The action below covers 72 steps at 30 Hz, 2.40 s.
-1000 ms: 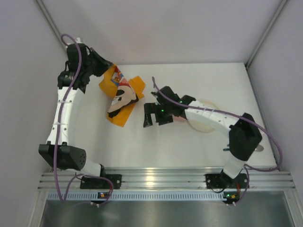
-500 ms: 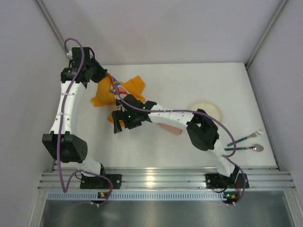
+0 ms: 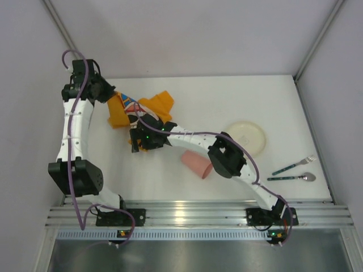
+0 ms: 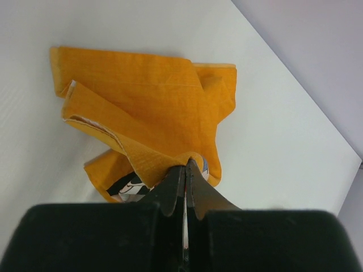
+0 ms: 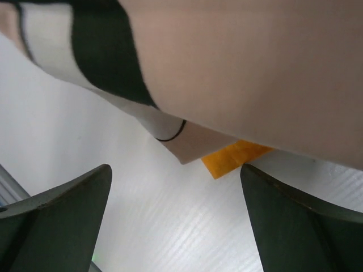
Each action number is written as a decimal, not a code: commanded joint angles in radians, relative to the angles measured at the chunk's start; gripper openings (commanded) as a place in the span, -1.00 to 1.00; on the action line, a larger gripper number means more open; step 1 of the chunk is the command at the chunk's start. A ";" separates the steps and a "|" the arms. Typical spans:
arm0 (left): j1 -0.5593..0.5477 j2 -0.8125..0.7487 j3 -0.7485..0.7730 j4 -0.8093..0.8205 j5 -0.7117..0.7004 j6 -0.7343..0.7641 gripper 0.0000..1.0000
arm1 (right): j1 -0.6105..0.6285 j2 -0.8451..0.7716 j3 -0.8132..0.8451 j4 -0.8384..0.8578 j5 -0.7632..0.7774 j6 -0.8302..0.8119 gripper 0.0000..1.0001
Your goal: Set the dinner table for one person
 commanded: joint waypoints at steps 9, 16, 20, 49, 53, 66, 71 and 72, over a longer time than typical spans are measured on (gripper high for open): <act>0.030 -0.064 -0.090 0.028 0.038 0.026 -1.00 | -0.014 0.160 0.156 -0.149 0.138 0.043 0.12; 0.039 -0.080 -0.190 0.082 0.068 0.006 -1.00 | -0.009 0.231 0.213 -0.302 0.198 0.049 -0.87; 0.041 -0.080 -0.213 0.094 0.064 0.001 -1.00 | -0.009 0.251 0.201 -0.347 0.212 0.049 -1.00; 0.084 -0.336 -0.547 0.177 0.100 -0.082 -1.00 | -0.353 -0.565 -0.898 -0.178 0.225 -0.078 0.06; 0.082 -0.365 -0.566 0.149 0.097 -0.070 -1.00 | -0.351 -0.576 -0.948 -0.141 0.197 -0.056 0.16; 0.082 -0.446 -0.649 0.123 0.120 -0.096 -1.00 | -0.165 -0.544 -0.863 -0.012 -0.059 0.011 0.08; 0.082 -0.463 -0.658 0.115 0.119 -0.093 -1.00 | -0.112 -0.507 -0.817 0.024 -0.070 0.068 0.03; 0.082 -0.466 -0.656 0.112 0.117 -0.091 -1.00 | -0.109 -0.490 -0.809 0.023 -0.065 0.069 0.01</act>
